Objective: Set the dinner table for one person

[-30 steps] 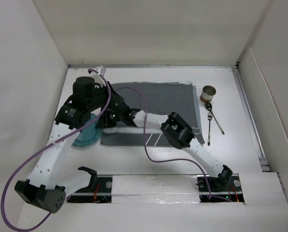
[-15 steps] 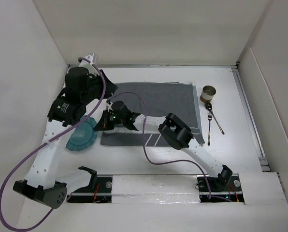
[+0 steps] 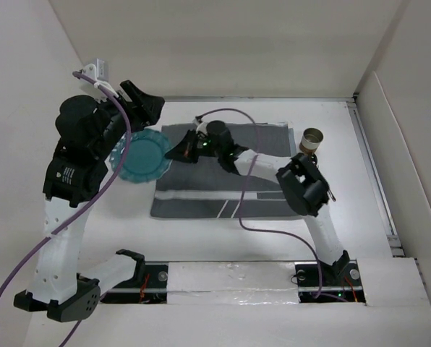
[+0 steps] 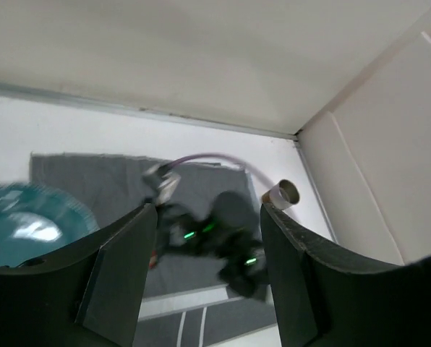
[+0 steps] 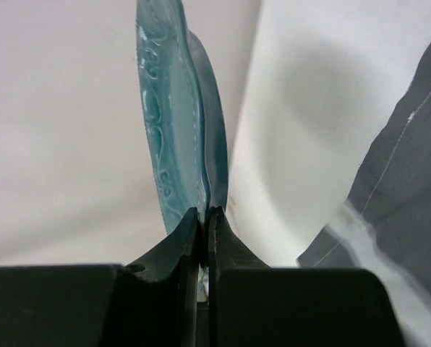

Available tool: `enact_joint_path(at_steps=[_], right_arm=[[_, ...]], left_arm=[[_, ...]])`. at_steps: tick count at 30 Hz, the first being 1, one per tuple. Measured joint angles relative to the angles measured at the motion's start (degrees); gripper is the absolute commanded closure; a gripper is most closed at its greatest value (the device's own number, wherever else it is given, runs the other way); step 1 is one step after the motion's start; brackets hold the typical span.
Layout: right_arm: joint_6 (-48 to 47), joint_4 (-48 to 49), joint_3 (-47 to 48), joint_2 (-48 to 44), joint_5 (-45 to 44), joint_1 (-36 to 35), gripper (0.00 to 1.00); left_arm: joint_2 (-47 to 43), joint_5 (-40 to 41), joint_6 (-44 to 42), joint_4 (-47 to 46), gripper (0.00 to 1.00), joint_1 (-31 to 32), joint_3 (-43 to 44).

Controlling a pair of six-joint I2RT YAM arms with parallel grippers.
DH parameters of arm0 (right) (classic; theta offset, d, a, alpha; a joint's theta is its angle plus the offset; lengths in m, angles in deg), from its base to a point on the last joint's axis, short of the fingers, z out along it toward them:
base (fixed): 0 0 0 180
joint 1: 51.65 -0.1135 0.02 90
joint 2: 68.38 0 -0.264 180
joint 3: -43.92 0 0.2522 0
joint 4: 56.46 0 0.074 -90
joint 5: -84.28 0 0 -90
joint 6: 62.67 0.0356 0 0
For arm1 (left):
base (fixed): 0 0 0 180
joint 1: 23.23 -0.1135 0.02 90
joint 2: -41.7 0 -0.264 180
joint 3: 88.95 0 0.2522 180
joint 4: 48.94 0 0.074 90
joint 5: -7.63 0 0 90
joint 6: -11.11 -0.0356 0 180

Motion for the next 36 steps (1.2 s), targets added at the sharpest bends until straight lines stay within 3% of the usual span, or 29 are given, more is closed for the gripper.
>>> enact_joint_path(at_steps=[10,17,25,36], right_arm=[[-4.4,4.5,-32.8,-33.9,1.0,16.7,1.0],[-7.5,0.3,-50.6,-45.6,2.6,23.7,1.0],[-9.6,-1.2,-55.1,-46.3,4.2,29.3,1.0],[-11.8,-0.6,-48.8,-33.5,3.0,30.0,1.0]], left_arm=[[-3.4,2.1,0.3,-0.3,0.43,-0.1,-13.8],[-1.2,-1.3,1.9,-0.4,0.43,-0.1,-18.2],[0.0,-4.3,2.6,-3.4,0.43,0.2,-21.3],[0.7,-5.4,2.8,-5.9,0.43,1.2,-26.2]])
